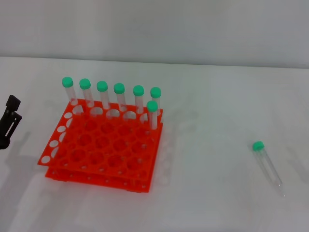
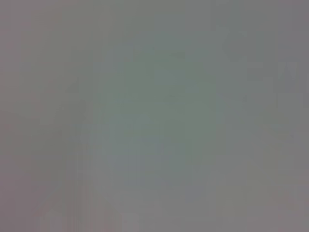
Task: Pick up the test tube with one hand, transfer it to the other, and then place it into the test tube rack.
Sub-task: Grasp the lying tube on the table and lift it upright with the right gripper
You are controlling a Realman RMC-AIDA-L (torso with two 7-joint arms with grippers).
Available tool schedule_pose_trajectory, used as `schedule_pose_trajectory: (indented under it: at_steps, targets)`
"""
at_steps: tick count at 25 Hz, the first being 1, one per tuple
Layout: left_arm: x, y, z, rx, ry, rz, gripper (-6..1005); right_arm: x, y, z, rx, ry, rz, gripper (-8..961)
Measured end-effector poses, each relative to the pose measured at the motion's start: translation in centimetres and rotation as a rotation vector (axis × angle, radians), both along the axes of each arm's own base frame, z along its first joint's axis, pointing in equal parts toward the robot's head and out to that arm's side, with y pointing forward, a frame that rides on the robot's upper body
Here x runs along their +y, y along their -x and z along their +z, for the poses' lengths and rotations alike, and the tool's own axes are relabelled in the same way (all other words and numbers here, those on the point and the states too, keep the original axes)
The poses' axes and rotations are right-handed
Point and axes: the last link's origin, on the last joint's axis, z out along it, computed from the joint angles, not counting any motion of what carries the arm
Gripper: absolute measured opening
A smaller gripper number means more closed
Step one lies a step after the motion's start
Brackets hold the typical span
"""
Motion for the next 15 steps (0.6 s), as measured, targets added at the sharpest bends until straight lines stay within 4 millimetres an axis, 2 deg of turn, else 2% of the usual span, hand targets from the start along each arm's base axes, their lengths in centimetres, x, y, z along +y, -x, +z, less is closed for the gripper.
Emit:
schedule_pose_trajectory:
  at_steps: [10,15]
  targets:
    - [-0.6,-0.2,0.0,-0.007,0.005,-0.023,818,-0.2,0.5,0.4,0.033,0.019,0.051,822]
    - [-0.7,-0.3,-0.4,-0.021,0.03,-0.028,818,0.3,1.1,1.5,0.068,0.131,0.113,821]
